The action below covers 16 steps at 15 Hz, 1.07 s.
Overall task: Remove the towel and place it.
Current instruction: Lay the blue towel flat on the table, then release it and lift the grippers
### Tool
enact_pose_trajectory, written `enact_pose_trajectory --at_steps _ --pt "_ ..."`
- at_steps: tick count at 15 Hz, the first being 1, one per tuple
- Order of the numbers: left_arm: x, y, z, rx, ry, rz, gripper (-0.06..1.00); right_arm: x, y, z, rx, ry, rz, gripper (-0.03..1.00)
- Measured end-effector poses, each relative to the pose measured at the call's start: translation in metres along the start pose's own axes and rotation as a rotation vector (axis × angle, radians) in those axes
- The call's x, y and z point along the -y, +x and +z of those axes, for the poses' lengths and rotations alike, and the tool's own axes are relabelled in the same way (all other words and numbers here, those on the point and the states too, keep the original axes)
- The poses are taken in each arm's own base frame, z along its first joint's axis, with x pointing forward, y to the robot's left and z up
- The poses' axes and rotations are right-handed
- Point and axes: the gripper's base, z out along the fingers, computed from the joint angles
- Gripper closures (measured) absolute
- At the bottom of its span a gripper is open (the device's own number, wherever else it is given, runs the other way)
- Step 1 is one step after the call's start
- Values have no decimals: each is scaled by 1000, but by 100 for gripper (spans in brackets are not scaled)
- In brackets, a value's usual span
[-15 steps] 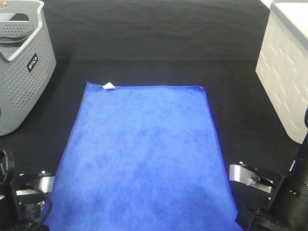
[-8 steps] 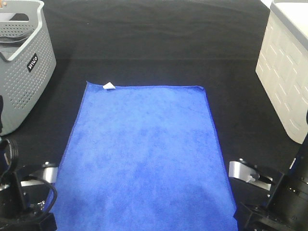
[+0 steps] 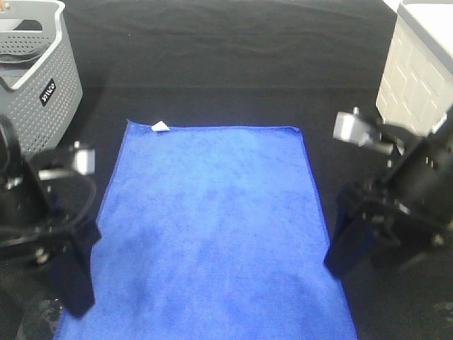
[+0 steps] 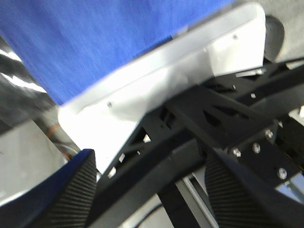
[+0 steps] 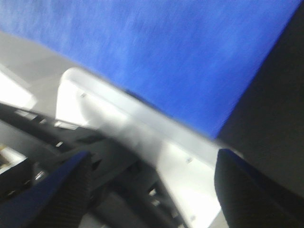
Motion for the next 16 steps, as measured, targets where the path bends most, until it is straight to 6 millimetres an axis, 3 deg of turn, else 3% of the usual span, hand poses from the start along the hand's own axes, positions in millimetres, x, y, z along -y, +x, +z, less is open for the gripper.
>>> enact_pose_trajectory --at_steps 3,8,12,16 --pt "3 -32 -39 184 -144 52 26 -1 -43 -41 149 147 -83 24" --pt "4 -103 -82 370 -273 107 22 41 -114 -101 324 179 14 24" --pt "-31 -165 -94 443 -210 13 22 58 -172 -91 271 154 10 23" --pt "-68 -205 -82 453 -136 -61 22 74 -221 -75 309 131 3 15"
